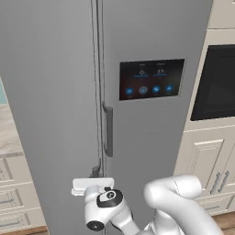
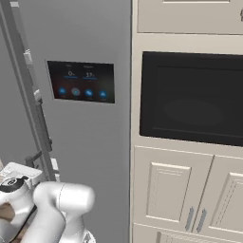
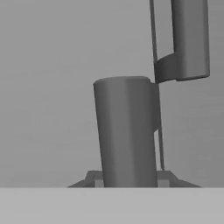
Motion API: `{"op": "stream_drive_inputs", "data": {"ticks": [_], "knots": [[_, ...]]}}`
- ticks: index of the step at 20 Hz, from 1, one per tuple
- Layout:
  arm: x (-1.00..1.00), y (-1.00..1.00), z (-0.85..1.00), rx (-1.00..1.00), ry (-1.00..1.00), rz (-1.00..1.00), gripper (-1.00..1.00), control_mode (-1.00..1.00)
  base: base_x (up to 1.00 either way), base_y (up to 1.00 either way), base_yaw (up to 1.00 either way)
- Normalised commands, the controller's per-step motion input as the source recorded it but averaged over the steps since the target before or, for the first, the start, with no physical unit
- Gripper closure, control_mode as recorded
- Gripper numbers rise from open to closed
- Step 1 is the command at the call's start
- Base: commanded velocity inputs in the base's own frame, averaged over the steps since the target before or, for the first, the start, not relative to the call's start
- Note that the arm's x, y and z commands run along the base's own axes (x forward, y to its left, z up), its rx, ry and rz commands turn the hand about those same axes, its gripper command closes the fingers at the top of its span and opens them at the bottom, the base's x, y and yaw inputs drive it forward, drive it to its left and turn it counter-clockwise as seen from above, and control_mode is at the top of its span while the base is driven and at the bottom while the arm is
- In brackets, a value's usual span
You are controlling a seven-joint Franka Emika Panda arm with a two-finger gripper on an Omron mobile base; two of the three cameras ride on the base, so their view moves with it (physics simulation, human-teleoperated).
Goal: Open the freezer door, pick up the ice cube tray from the freezer, and place it on the dining counter.
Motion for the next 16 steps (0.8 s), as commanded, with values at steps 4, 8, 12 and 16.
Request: {"op": "stream_drive_inputs", "data": {"ticks": [4, 8, 12, 16], "knots": [[-0.31, 0.48, -0.05, -0.01, 0.0, 0.0, 1.0, -1.0, 0.0, 0.0, 0.0], [-0.41, 0.51, -0.01, -0.02, 0.0, 0.0, 1.0, -1.0, 0.0, 0.0, 0.0], [-0.42, 0.51, -0.01, -0.02, 0.0, 0.0, 1.0, -1.0, 0.0, 0.0, 0.0], [-0.42, 0.49, 0.0, -0.01, 0.0, 0.0, 1.0, -1.0, 0.0, 0.0, 0.0]]}}
